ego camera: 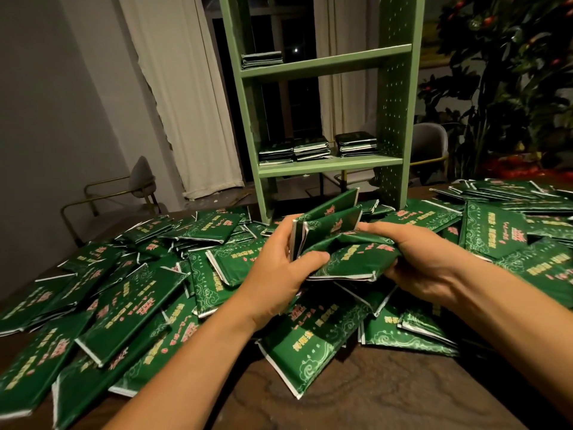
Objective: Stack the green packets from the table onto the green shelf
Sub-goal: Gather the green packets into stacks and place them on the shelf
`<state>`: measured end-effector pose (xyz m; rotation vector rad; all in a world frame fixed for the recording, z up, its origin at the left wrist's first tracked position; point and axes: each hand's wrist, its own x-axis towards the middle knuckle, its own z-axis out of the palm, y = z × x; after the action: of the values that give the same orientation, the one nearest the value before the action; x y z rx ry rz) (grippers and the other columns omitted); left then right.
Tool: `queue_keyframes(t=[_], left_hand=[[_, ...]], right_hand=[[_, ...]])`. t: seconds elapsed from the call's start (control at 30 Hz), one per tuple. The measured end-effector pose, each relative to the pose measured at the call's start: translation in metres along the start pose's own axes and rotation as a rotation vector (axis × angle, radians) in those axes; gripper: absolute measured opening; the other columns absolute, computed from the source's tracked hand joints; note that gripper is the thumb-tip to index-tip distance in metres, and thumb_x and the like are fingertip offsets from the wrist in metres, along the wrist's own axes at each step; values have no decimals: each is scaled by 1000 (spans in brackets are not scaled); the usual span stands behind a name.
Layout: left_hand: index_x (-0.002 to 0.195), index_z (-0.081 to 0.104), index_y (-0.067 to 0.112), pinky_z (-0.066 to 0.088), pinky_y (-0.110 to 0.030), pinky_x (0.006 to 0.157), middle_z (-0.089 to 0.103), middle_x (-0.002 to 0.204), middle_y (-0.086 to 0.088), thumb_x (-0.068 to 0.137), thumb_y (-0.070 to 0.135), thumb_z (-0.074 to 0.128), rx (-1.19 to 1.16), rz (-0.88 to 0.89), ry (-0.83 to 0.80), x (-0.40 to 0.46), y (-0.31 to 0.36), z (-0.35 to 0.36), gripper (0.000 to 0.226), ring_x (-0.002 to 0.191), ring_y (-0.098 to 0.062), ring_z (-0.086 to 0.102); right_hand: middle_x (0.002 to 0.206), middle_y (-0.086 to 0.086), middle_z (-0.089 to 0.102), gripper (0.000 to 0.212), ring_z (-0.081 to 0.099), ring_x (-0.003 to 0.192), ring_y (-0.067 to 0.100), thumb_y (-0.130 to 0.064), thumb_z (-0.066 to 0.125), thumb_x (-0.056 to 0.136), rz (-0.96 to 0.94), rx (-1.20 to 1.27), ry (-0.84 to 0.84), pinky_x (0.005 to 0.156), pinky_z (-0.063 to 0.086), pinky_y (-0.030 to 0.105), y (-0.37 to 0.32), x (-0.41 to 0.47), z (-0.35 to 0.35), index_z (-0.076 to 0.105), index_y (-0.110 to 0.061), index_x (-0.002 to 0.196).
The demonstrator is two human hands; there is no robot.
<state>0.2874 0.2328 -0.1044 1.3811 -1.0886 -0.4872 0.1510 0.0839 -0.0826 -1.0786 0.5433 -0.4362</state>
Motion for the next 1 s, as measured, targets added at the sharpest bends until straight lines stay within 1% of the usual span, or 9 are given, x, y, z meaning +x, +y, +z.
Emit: queue_keyframes(t=[0.1,0.17,0.33,0.43,0.53,0.63,0.77,0.87,1.0], left_hand=[[117,62,27,53,-19,91,74,110,14,98,10,63,86,23,89,1,-2,3,25,106,-2,68],[115,62,30,52,-19,94,74,110,16,99,12,62,101,26,143,2,-3,4,24,106,-1,68],[119,62,29,51,-26,99,72,114,15,99,15,62,95,18,253,3,-3,0,24,111,-4,66],[116,62,25,55,-46,97,73,109,6,99,20,63,60,-49,294,4,-4,1,17,106,-16,70],[103,64,21,57,-49,91,76,96,3,97,25,66,-12,-106,357,6,-5,-1,7,95,-20,73],[111,65,14,56,-52,96,77,105,-4,98,22,65,-153,-145,383,9,-5,-3,15,100,-24,74],[105,68,18,55,-54,96,77,106,-7,96,21,68,-210,-118,434,11,-6,-6,10,103,-28,73],[103,69,20,53,-56,97,77,106,-7,92,27,73,-200,-97,471,10,-7,-7,14,104,-29,73],[114,65,19,54,-53,98,76,111,-4,90,41,72,-175,-101,349,7,0,-4,34,106,-25,72]], right_hand=[[86,11,74,39,65,60,12,-26,73,83,-27,-34,-39,48,51,14,0,-4,6,66,-1,112],[87,10,70,41,61,56,8,-30,74,82,-67,-41,-17,38,43,12,2,-5,7,66,-4,112],[90,10,64,15,65,55,6,-16,63,95,-173,50,34,48,50,15,1,-5,8,61,-2,99],[108,19,68,21,76,83,17,-16,62,96,-175,234,25,64,59,20,-1,-2,5,62,5,98],[114,22,71,28,73,101,24,-14,70,85,-213,265,-64,79,60,23,-4,-5,5,66,5,105],[108,20,73,24,74,92,18,2,68,80,-294,134,-66,77,59,20,-1,-3,1,66,5,104],[96,13,74,7,68,71,15,-12,70,89,-423,-326,92,52,51,18,1,-4,-3,71,-8,96],[92,12,75,20,72,75,18,-19,76,84,-464,-442,126,58,54,22,3,-3,-5,72,-3,95],[73,7,57,44,53,63,17,-36,83,76,-561,-737,274,62,47,35,9,2,-6,64,1,90]])
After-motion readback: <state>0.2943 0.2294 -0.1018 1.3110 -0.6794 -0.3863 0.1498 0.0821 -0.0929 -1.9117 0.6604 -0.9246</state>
